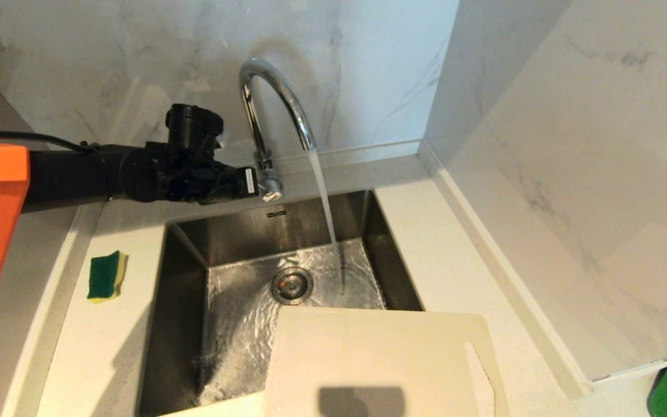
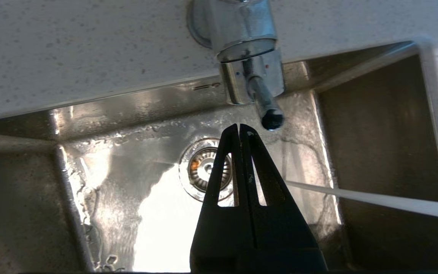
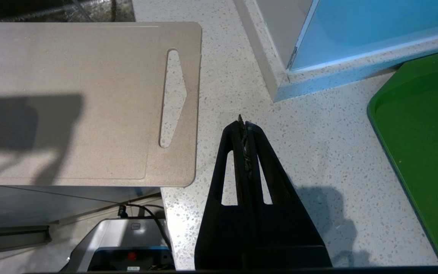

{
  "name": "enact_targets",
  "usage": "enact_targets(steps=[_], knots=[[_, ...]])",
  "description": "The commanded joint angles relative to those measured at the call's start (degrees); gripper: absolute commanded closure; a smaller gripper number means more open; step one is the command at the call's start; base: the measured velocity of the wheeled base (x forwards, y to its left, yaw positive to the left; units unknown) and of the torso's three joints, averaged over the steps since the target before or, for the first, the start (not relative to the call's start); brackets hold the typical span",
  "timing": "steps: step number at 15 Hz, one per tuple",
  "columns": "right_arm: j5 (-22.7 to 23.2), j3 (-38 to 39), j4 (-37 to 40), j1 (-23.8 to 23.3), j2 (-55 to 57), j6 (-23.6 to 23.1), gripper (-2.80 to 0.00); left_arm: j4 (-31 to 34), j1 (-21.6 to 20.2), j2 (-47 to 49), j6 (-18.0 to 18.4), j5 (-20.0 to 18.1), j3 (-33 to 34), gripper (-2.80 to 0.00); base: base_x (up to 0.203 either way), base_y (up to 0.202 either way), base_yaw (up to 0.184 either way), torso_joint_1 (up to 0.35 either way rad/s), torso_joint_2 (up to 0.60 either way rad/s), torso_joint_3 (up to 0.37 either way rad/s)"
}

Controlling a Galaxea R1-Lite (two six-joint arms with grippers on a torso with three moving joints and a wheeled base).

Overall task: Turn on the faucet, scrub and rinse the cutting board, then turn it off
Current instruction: Turn off the tap

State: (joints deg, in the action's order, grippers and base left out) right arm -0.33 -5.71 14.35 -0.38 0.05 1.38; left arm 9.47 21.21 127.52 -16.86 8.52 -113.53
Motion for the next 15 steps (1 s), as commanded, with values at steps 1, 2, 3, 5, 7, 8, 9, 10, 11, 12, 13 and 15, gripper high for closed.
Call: enact_targets(steps=[1,2,3,5,7,8,9,10,11,12,13,15], knots=[[0.0,0.0,0.1,0.0,0.0,0.0,0.0,-0.2,0.3,-0.3,-0.2,-0.3,-0.1,0.0,0.0,0.0,0.0,0.0,0.0,0.0],[0.0,0.0,0.1,0.0,0.0,0.0,0.0,-0.3,0.4,-0.3,-0.4,-0.5,-0.1,0.0,0.0,0.0,0.0,0.0,0.0,0.0],[0.0,0.0,0.1,0.0,0.0,0.0,0.0,-0.6,0.5,-0.3,-0.4,-0.6,-0.1,0.0,0.0,0.0,0.0,0.0,0.0,0.0],[0.0,0.0,0.1,0.0,0.0,0.0,0.0,-1.4,0.5,-0.1,-0.3,-0.6,-0.1,0.0,0.0,0.0,0.0,0.0,0.0,0.0],[0.0,0.0,0.1,0.0,0.0,0.0,0.0,-2.5,0.5,0.2,0.2,-0.3,-0.1,0.0,0.0,0.0,0.0,0.0,0.0,0.0],[0.0,0.0,0.1,-0.1,0.0,0.0,0.0,-3.2,0.5,0.4,0.3,-0.3,-0.1,0.0,0.0,0.0,0.0,0.0,0.0,0.0],[0.0,0.0,0.1,0.0,0.0,0.0,0.0,-4.4,0.5,0.6,0.5,-0.1,-0.1,0.0,0.0,0.0,0.0,0.0,0.0,0.0],[0.0,0.0,0.1,0.0,0.0,0.0,0.0,-5.3,0.5,0.6,1.0,0.0,-0.1,0.0,0.0,0.0,0.0,0.0,0.0,0.0],[0.0,0.0,0.1,0.0,0.0,0.0,0.0,-5.6,0.4,0.6,2.0,0.2,-0.1,0.0,0.0,0.0,0.0,0.0,0.0,0.0],[0.0,0.0,0.1,0.0,0.0,0.0,0.0,-5.7,0.4,0.6,3.2,0.7,-0.1,0.0,0.0,0.0,0.0,0.0,0.0,0.0],[0.0,0.0,0.1,0.0,0.0,0.0,0.0,-6.4,0.4,0.7,4.8,1.6,-0.1,0.0,0.0,0.0,0.0,0.0,0.0,0.0],[0.0,0.0,0.1,-0.1,0.0,0.0,0.0,-8.4,0.4,1.0,6.5,2.1,-0.1,0.0,0.0,0.0,0.0,0.0,0.0,0.0]])
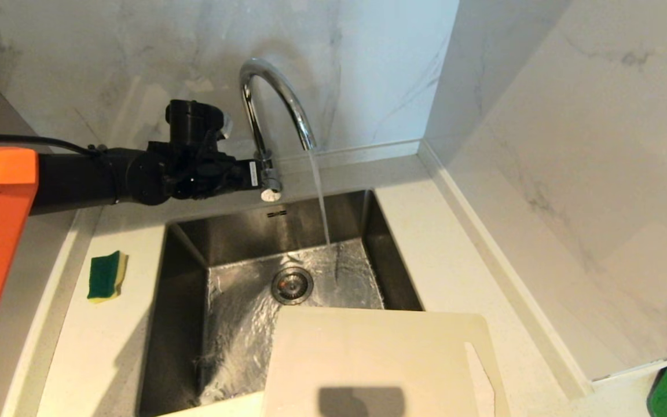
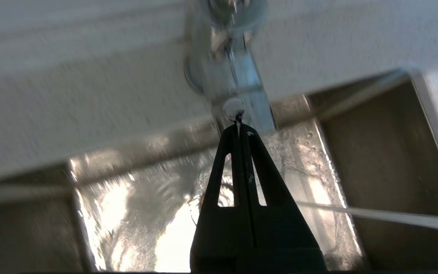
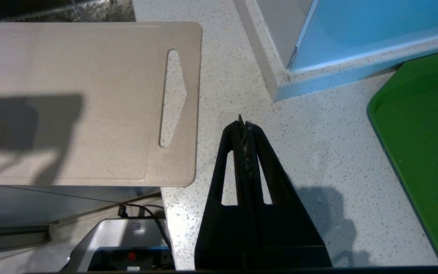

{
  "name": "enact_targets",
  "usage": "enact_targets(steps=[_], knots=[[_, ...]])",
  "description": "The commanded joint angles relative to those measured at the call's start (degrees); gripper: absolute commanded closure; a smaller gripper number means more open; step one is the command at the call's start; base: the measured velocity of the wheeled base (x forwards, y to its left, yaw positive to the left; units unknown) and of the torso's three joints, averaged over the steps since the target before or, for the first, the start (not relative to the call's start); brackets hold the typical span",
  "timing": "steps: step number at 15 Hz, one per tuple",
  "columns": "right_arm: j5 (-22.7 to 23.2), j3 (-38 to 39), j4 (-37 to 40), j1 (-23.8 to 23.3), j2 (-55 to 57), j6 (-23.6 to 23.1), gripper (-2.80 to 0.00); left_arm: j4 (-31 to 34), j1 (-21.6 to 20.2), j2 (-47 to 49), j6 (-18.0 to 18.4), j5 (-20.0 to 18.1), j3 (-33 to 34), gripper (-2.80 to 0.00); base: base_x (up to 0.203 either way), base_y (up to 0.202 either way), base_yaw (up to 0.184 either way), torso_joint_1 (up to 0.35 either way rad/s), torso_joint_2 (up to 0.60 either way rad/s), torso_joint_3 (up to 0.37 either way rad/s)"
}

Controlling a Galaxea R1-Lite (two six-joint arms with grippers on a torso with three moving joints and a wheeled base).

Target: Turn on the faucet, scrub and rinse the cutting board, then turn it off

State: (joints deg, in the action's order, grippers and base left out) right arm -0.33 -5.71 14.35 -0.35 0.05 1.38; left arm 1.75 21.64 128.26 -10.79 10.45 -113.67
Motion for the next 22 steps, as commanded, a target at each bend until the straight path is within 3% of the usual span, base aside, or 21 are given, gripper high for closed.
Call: enact_targets(steps=[1,8,11,15,22], knots=[[0.0,0.0,0.1,0.0,0.0,0.0,0.0,-1.3,0.0,0.2,0.8,0.2,0.0,0.0,0.0,0.0,0.0,0.0,0.0,0.0],[0.0,0.0,0.1,0.0,0.0,0.0,0.0,-2.6,0.0,-0.2,1.0,2.1,0.0,0.0,0.0,0.0,0.0,0.0,0.0,0.0],[0.0,0.0,0.1,0.0,0.0,0.0,0.0,0.3,0.0,-3.3,0.9,1.9,0.8,0.0,0.0,0.0,0.0,0.0,0.0,0.0],[0.0,0.0,0.1,-0.1,0.0,0.0,0.0,10.5,-0.3,-16.0,2.7,0.2,6.7,0.0,0.0,0.0,0.0,0.0,0.0,0.0],[0.0,0.0,0.1,0.0,0.0,0.0,0.0,16.5,-5.4,-44.3,9.2,-2.0,25.7,0.0,0.0,0.0,0.0,0.0,0.0,0.0]])
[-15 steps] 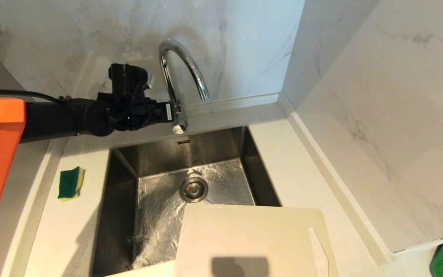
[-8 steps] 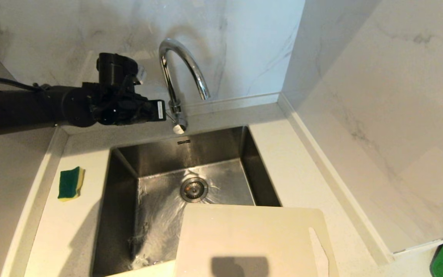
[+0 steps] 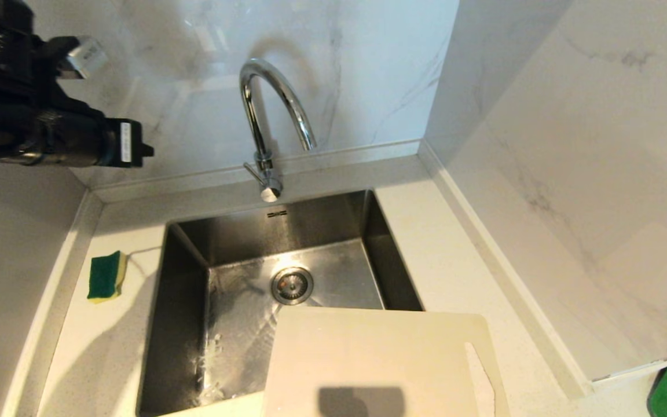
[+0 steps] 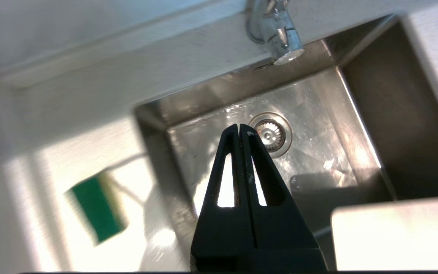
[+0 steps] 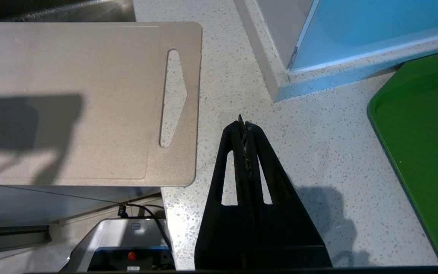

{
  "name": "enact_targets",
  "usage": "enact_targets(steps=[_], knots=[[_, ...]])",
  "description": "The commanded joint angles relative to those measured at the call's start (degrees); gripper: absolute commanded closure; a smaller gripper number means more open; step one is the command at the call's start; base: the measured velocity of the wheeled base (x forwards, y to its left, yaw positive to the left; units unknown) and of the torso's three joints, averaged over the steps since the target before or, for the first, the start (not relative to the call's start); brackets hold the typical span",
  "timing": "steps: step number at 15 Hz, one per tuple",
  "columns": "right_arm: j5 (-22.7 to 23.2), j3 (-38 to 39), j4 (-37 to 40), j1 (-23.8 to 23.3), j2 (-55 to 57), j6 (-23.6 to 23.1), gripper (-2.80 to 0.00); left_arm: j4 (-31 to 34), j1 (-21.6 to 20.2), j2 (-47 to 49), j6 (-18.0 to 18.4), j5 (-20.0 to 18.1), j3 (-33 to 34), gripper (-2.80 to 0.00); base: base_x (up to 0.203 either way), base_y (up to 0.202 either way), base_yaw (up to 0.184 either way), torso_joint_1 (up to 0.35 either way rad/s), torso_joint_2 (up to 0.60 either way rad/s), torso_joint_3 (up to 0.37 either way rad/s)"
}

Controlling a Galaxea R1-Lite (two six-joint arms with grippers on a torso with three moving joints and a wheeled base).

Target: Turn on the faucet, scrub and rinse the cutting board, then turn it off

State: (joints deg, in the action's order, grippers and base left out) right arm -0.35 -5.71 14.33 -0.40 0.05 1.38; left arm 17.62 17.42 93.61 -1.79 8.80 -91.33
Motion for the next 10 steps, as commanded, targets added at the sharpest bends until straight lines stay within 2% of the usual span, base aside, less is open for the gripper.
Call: enact_targets(steps=[1,5,10], knots=[[0.0,0.0,0.1,0.1,0.0,0.0,0.0,1.3,-2.0,-13.2,0.4,-1.2,5.3,0.0,0.0,0.0,0.0,0.0,0.0,0.0],[0.0,0.0,0.1,0.0,0.0,0.0,0.0,3.3,-3.3,-25.5,0.7,-3.6,12.7,0.0,0.0,0.0,0.0,0.0,0.0,0.0],[0.0,0.0,0.1,0.1,0.0,0.0,0.0,4.1,-3.4,-39.4,1.1,-6.4,18.2,0.0,0.0,0.0,0.0,0.0,0.0,0.0]])
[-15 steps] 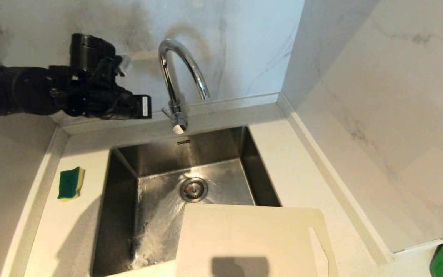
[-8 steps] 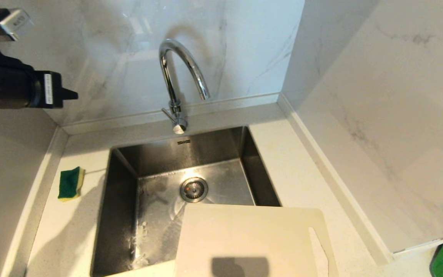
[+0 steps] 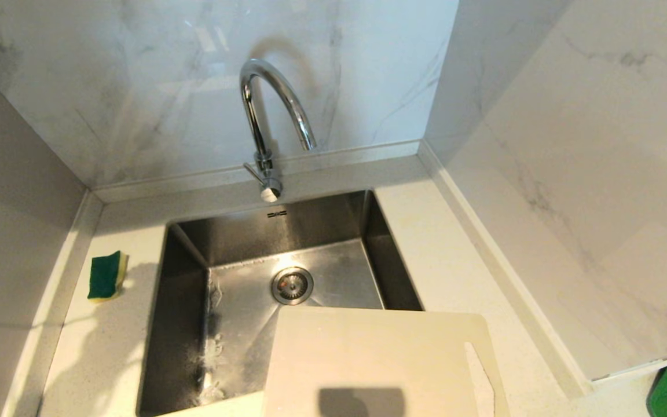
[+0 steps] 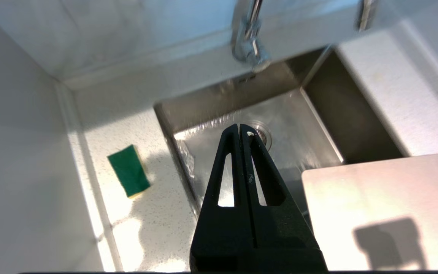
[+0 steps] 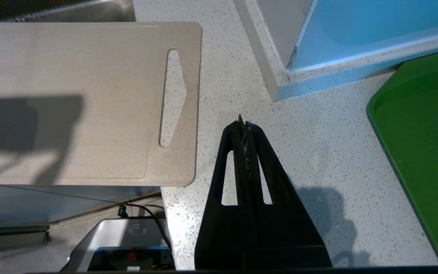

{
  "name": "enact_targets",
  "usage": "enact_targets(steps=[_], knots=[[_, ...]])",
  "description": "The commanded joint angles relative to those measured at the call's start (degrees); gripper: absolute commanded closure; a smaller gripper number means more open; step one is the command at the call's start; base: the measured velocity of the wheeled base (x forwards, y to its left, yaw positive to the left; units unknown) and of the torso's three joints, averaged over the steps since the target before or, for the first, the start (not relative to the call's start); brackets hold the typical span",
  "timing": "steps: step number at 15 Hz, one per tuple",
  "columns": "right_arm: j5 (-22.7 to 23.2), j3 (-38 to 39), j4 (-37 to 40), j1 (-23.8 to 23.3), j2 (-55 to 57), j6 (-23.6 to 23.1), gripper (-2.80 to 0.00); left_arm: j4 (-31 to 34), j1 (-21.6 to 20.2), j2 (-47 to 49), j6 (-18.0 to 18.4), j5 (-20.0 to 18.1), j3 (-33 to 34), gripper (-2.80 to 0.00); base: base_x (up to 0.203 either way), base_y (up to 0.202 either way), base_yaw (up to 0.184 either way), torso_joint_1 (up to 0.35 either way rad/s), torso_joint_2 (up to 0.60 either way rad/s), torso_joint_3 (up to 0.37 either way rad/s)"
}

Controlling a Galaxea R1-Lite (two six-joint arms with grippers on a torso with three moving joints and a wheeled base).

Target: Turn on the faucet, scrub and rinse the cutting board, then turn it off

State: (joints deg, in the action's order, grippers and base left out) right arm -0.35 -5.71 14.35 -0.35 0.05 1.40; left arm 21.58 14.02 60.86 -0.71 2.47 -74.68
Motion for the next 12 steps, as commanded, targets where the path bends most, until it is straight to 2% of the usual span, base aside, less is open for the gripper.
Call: enact_targets(steps=[1,8,12], knots=[[0.0,0.0,0.1,0.0,0.0,0.0,0.0,0.1,0.0,-9.1,0.1,-0.1,2.8,0.0,0.0,0.0,0.0,0.0,0.0,0.0],[0.0,0.0,0.1,0.0,0.0,0.0,0.0,-0.2,0.0,-23.4,0.2,0.0,11.2,0.0,0.0,0.0,0.0,0.0,0.0,0.0],[0.0,0.0,0.1,0.0,0.0,0.0,0.0,0.1,-1.1,-25.5,1.3,-0.1,15.4,0.0,0.0,0.0,0.0,0.0,0.0,0.0]])
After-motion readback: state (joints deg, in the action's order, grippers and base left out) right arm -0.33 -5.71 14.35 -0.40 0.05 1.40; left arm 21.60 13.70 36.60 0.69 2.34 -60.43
